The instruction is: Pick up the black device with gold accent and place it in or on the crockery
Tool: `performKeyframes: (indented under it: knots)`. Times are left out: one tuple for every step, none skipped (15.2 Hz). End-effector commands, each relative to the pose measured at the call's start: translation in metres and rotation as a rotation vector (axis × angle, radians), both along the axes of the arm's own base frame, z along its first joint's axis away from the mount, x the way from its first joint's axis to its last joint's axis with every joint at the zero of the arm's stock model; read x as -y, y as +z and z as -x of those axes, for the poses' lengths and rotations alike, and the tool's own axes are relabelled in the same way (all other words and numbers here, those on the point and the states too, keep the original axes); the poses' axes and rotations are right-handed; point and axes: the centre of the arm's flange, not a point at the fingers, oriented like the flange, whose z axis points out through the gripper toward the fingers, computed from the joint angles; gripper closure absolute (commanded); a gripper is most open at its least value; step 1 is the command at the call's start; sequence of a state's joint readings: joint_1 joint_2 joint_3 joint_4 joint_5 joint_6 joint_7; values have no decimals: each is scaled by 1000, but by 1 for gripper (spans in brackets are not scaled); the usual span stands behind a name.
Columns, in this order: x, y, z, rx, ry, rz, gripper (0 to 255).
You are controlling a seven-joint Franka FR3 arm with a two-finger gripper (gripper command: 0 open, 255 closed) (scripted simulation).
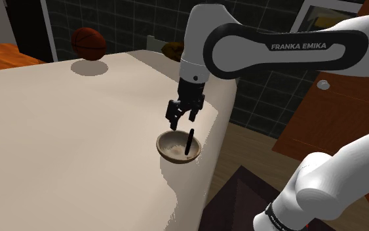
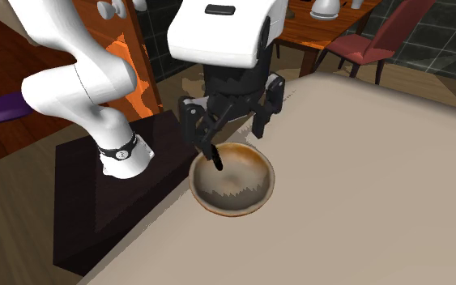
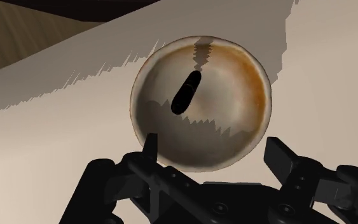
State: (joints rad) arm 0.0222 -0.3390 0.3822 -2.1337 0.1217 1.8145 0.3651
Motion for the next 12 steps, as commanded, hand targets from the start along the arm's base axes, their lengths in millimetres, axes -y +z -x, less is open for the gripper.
performKeyframes:
  knots:
    - [0, 13, 0, 0, 0, 0, 0]
    - [0, 26, 0, 0, 0, 0, 0]
    - [0, 40, 0, 0, 0, 0, 0]
    - [0, 50, 0, 0, 0, 0, 0]
    - [0, 50, 0, 0, 0, 0, 0]
    - [0, 50, 0, 0, 0, 0, 0]
    - [0, 50, 0, 0, 0, 0, 0]
    - [0, 50, 0, 0, 0, 0, 0]
    - [0, 50, 0, 0, 0, 0, 0]
    - [0, 50, 0, 0, 0, 0, 0]
    - [0, 50, 0, 0, 0, 0, 0]
    - [0, 50, 0, 0, 0, 0, 0]
